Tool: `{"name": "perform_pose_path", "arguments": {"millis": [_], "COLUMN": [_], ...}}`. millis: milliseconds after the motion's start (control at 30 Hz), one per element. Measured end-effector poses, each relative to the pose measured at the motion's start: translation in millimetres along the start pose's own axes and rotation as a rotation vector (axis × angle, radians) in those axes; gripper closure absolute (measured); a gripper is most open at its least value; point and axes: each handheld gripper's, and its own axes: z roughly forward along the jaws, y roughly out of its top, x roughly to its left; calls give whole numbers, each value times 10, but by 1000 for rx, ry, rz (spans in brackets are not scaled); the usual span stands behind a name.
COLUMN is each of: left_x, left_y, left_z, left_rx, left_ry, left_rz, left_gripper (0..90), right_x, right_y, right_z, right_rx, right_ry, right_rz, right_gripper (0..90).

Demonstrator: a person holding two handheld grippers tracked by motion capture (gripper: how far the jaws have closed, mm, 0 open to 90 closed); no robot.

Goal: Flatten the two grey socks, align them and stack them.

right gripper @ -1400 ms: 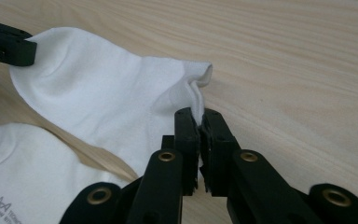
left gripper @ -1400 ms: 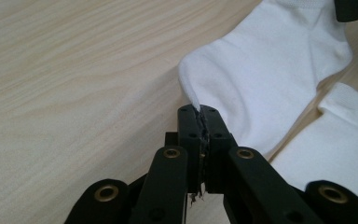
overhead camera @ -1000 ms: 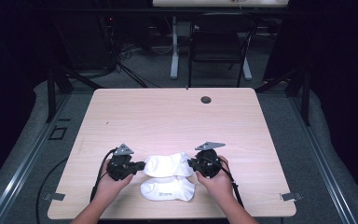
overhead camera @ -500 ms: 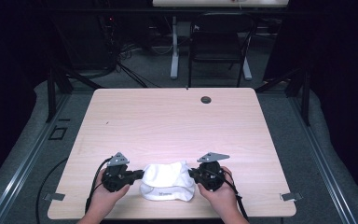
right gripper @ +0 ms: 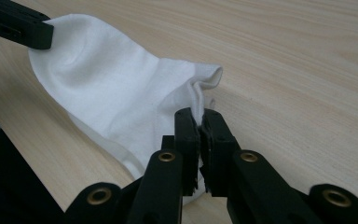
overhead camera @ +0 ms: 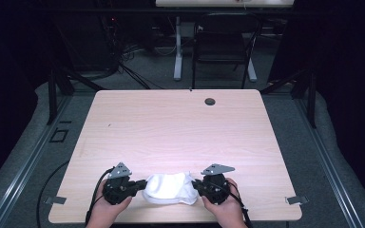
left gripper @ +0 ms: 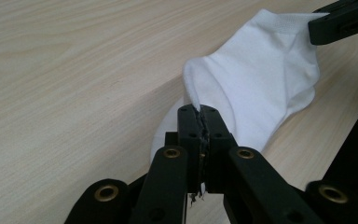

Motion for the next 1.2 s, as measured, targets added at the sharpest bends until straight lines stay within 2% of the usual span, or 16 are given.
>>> {"name": "perform_pose_path", "arguments": {"millis": [67,133,433,633,900,1067,1200], "left_x": [-2,-12,-24,-36,10,50,54], "left_y": [-6,-19,-97,-116,-153,-179,-151], "left_z": [9,19,23,85,189,223,155], "left_rx": [9,16,35,63,98,109,60], "left_ry": [7,9,13,9,36,46,46], "left_rz": [12,7,-1,11,14,8,-13], "left_gripper": [889,889,888,888,879,826,732], "right_x": [7,8,33,28,-23,-59,-79], "right_y": [-5,-4,-66,-82,-108,-139,-131], "right_z": [9,21,28,48,103,159,124], "right_rx": [5,15,30,41,66,86,43], "right_ry": [5,1,10,7,3,0,-3], "right_rz": [6,-7,-2,9,23,22,39], "right_gripper": [862,862,861,862,860,828,732]}}
